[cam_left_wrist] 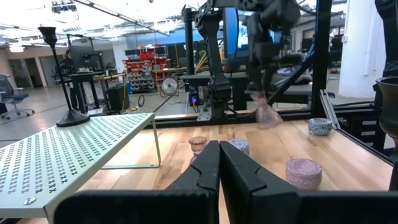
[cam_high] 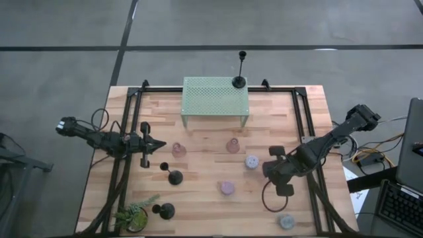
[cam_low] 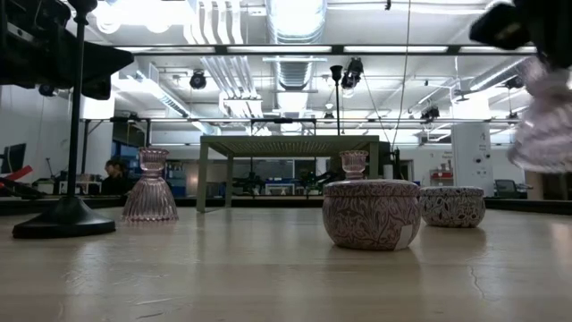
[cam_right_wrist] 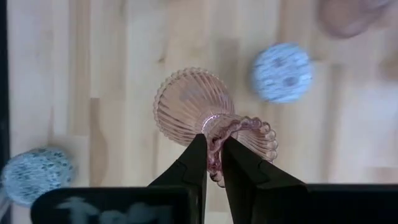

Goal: Pick & Place candle stick holders
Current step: Put the bottom pink glass candle holder on the shelf

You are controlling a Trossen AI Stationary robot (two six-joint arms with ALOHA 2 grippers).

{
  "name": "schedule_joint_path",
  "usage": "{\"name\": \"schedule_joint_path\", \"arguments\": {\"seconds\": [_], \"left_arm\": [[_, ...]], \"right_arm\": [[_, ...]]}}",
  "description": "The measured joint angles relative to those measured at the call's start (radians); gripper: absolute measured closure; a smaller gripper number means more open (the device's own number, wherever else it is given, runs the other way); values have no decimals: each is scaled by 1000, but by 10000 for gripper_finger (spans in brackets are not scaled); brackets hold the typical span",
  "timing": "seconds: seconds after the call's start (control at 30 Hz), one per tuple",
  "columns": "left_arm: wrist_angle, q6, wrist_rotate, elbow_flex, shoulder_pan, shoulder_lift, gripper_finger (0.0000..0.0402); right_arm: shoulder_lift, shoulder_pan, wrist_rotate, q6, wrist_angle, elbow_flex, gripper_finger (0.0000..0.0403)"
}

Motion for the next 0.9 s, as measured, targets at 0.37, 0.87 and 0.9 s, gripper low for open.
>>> {"name": "schedule_joint_path", "arguments": {"seconds": [0.37, 0.87, 0.9], "left_arm": [[-1, 0, 0, 0, 0, 0, 387], [-3, 0, 0, 0, 0, 0, 387], [-3, 0, 0, 0, 0, 0, 387]], "right_arm": [[-2, -183, 72, -261, -112, 249, 370], [101, -638, 71, -682, -116, 482, 369], [123, -663, 69, -711, -118, 503, 369]]}}
